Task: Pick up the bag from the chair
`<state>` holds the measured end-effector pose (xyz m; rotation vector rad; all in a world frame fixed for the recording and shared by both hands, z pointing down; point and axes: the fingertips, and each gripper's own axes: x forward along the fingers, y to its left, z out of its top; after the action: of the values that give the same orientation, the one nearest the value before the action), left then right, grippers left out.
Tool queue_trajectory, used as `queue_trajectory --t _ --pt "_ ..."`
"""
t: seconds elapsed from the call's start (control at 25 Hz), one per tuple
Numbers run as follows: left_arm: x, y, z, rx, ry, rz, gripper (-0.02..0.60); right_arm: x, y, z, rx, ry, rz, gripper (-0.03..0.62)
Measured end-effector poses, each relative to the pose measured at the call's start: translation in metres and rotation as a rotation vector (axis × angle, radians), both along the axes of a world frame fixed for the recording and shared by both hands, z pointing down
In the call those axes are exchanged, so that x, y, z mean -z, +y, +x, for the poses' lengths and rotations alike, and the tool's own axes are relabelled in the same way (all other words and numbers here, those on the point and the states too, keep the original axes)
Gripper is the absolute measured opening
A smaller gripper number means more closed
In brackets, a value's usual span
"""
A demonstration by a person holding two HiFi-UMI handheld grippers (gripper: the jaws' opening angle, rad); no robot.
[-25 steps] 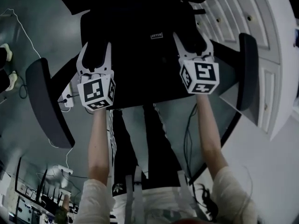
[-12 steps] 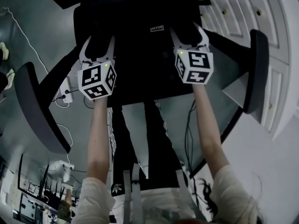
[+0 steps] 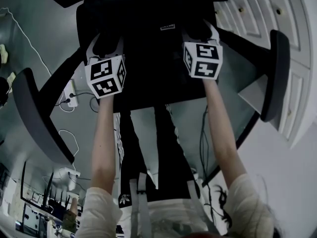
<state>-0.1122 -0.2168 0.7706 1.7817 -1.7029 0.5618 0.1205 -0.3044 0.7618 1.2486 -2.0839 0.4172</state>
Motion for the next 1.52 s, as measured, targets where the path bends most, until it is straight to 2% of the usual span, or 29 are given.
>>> queue_trajectory --t 0.16,0.36,0.56,0.8,1.04,1.32,1.52 --pt "0.0 -0.002 0.002 -0.001 0.001 0.009 0.23 -0.005 0.0 -0.002 -0.047 -0.045 -0.038 0.225" --pt "0.0 -0.003 0.007 0.0 0.035 0.016 0.17 -0.008 0.003 -0.007 0.004 -0.06 -0.069 0.15" --pt "0.001 -0.006 0.008 0.015 0.028 0.024 0.135 -0.009 0.002 -0.013 0.015 -0.084 -0.095 0.102" --pt "0.002 -0.006 0.008 0.024 0.044 0.033 0.117 -0.008 0.002 -0.014 0.024 -0.091 -0.085 0.082" --pt "0.008 -0.006 0.009 0.027 -0.017 0.074 0.106 -0.005 0.003 -0.015 0.031 -0.095 -0.067 0.074" --pt "0.025 -0.002 0.015 -0.011 -0.038 0.089 0.098 0.004 0.015 -0.008 0.004 -0.114 -0.069 0.071" --pt "0.054 0.002 0.019 -0.029 -0.046 0.129 0.096 0.031 0.02 -0.003 -0.003 -0.107 -0.038 0.069"
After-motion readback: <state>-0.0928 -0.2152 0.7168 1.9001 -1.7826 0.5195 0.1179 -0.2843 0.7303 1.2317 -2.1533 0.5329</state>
